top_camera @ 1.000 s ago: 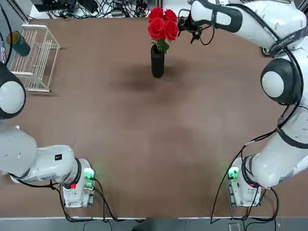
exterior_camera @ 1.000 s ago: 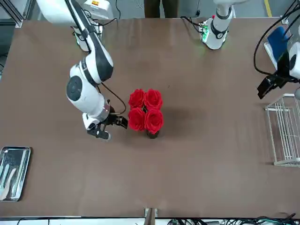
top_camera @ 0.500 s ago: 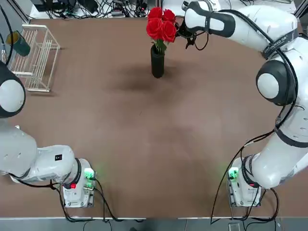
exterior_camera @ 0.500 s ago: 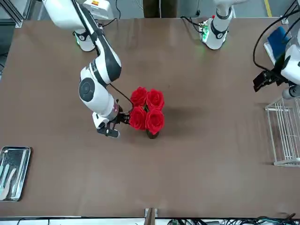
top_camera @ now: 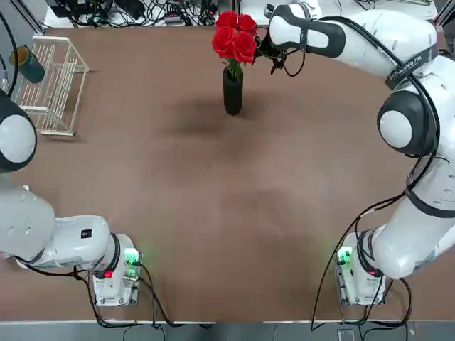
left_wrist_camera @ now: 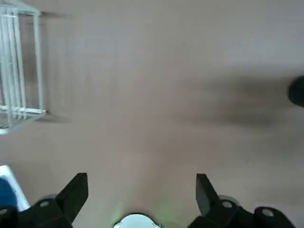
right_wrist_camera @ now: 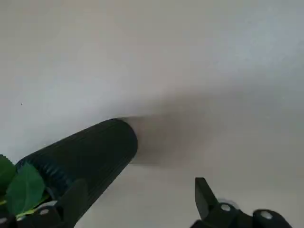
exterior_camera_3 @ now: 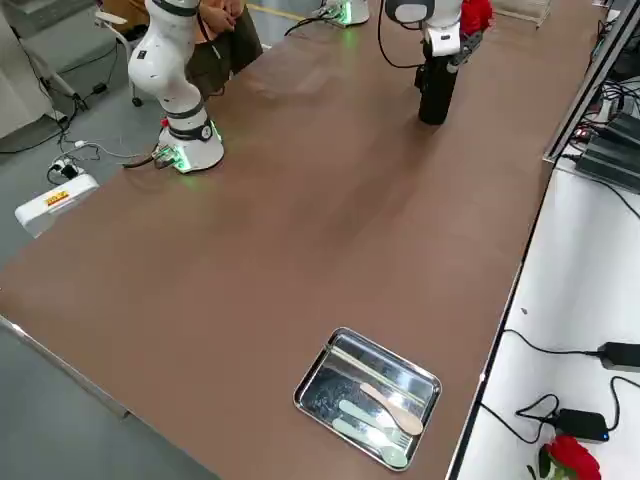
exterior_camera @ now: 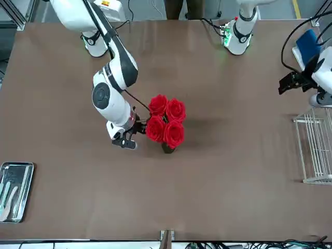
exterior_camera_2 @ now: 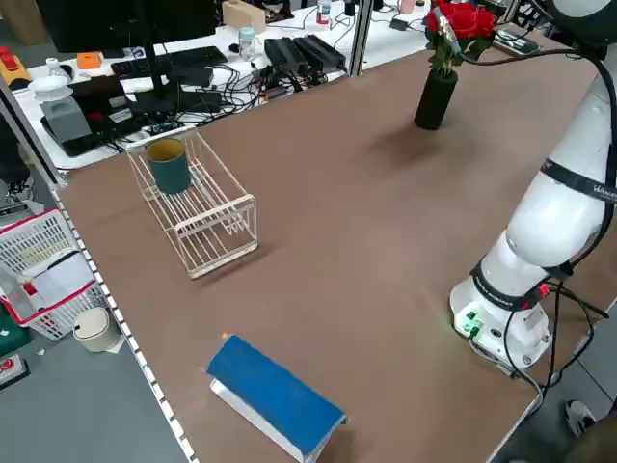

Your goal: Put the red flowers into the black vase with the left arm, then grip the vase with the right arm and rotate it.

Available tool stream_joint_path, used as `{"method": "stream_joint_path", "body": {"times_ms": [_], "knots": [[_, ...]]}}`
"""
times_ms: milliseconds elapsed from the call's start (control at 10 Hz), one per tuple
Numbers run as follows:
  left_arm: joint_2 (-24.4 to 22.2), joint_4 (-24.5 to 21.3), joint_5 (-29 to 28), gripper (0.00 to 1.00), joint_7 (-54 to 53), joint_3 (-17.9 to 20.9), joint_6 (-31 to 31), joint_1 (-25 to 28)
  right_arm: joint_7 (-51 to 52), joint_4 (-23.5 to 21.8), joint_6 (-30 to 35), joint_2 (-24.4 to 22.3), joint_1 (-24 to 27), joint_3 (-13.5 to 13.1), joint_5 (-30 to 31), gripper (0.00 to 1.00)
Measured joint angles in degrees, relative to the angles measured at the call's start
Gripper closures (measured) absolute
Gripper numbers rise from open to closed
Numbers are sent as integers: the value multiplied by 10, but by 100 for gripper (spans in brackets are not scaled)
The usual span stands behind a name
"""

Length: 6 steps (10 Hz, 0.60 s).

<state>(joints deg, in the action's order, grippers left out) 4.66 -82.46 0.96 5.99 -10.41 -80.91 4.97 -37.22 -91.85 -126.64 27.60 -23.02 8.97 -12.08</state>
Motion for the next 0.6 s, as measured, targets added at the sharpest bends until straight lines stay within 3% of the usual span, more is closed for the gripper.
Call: {"method": "stream_joint_path", "body": {"times_ms": [600], "knots": [[-2,14,-14,0,-17,3,-13,12,-8,-1,0,1,-18,12,0,0]]}}
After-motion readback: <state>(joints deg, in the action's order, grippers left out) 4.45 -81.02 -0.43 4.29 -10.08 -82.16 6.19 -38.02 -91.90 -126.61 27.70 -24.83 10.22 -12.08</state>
